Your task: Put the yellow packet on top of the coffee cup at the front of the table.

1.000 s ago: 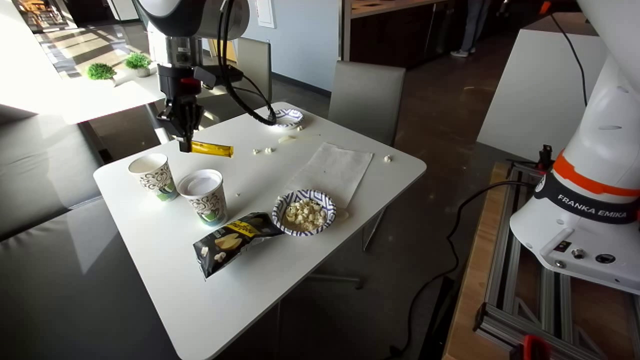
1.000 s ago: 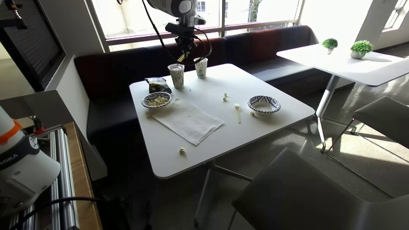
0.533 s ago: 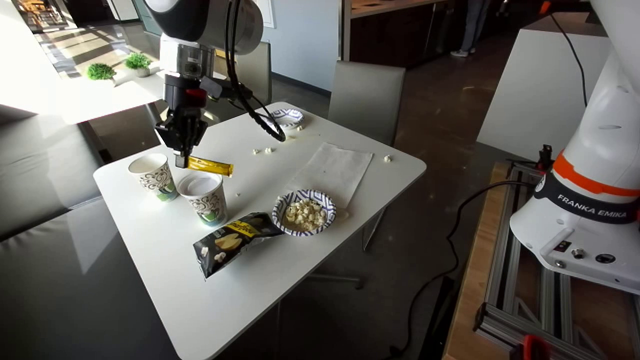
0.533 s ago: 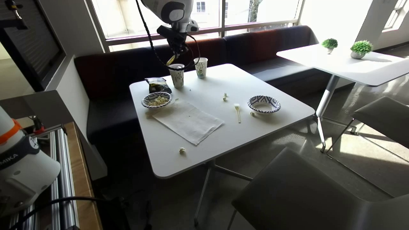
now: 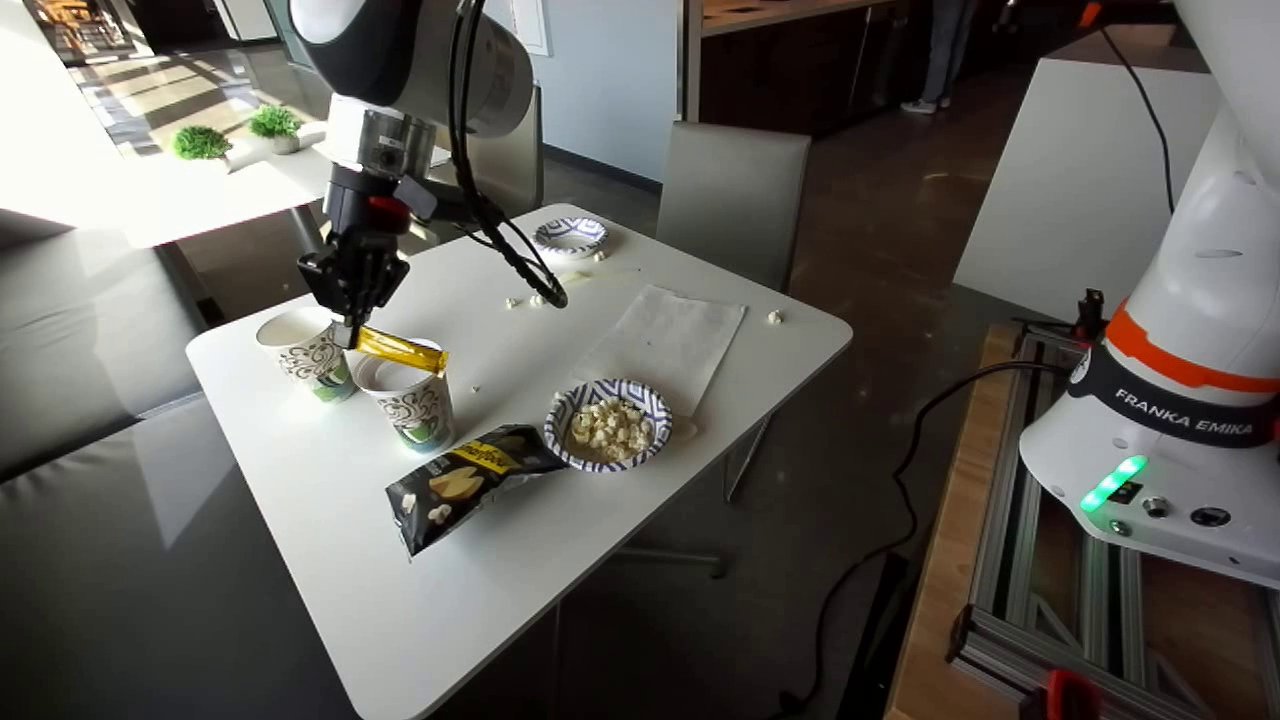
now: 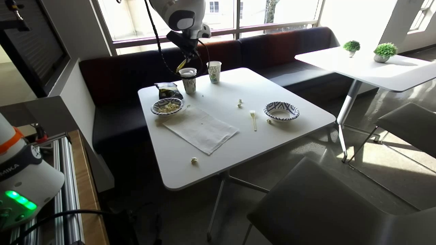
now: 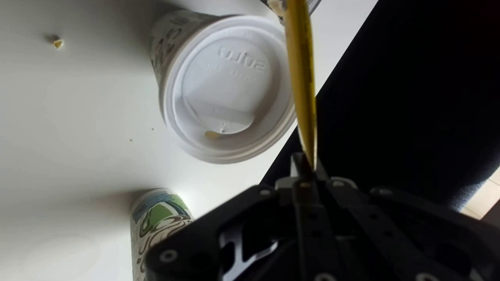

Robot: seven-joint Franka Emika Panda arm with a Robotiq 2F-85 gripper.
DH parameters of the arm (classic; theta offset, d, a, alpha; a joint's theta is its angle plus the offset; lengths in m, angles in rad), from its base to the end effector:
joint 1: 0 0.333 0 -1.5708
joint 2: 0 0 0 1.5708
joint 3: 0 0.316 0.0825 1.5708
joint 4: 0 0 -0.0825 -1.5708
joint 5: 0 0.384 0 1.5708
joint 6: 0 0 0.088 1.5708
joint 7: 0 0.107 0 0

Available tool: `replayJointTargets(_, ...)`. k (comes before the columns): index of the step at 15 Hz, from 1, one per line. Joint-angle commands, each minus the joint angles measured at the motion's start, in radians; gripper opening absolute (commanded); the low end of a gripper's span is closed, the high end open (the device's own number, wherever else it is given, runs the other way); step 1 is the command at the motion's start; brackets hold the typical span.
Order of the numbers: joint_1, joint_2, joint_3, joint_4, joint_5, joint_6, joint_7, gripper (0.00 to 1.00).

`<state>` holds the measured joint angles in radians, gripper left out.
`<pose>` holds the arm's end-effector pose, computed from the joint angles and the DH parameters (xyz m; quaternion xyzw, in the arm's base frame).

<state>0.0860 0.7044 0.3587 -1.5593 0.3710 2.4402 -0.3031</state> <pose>0.6708 0.2713 0.2738 -0.9485 -0.1821 -0.0796 0.2466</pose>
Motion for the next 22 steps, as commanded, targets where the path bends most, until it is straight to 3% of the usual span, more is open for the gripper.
replayJointTargets(1,-0.018,0.034,0.017,0.011,0.03,0.031,-0.021,0.0)
replayJointTargets(14,-0.003,0.127,0.003,0.124,-0.002,0.021,-0.003,0.0)
replayJointTargets(15,-0.002,0.134,0.002,0.131,-0.006,0.022,-0.003,0.09)
replayJointTargets(16,-0.008,0.142,0.008,0.138,-0.002,0.015,-0.01,0.27)
replayJointTargets(22,-0.002,0.149,-0.006,0.153,-0.025,0.028,-0.01,0.72)
